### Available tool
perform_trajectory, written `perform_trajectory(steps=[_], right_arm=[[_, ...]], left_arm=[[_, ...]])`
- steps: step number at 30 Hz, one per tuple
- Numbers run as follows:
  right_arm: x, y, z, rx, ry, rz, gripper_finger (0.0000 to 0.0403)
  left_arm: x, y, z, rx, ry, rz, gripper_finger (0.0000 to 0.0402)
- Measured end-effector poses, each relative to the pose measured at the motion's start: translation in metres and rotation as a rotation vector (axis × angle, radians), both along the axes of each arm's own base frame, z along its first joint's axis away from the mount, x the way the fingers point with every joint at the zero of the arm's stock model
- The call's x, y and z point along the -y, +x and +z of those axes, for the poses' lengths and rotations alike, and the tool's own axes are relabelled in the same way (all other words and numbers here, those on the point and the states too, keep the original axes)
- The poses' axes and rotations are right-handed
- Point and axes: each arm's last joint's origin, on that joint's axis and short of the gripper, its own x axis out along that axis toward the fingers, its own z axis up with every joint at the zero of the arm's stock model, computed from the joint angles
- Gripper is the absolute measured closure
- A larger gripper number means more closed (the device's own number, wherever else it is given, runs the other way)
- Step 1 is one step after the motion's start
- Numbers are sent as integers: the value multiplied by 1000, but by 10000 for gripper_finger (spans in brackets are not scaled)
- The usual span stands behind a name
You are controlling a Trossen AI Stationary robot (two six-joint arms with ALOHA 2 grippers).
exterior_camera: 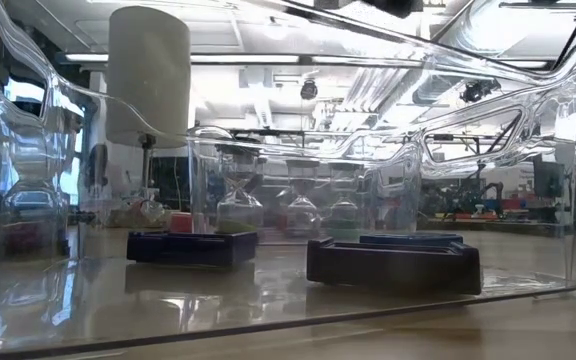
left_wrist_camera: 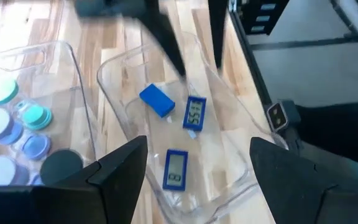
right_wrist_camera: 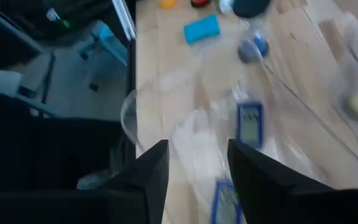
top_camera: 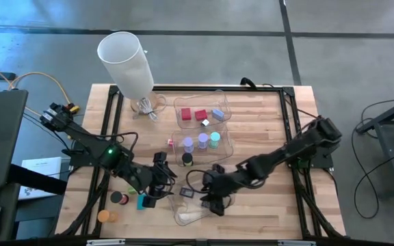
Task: Pick & Place Office items
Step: Put the dark blue hourglass into the middle transparent bin
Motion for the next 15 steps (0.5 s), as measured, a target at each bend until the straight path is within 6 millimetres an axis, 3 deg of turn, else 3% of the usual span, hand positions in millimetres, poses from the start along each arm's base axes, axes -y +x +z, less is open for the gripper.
perform_trajectory(steps=[9,15], right_arm=[[-6,-48,17,-198,32,-120,294],[-33,-75,27,-182,46,-56,329]], left_arm=[[-2,-17,10,-2,-37,-14,125],[-2,-34,19,2,-89,-21,125]])
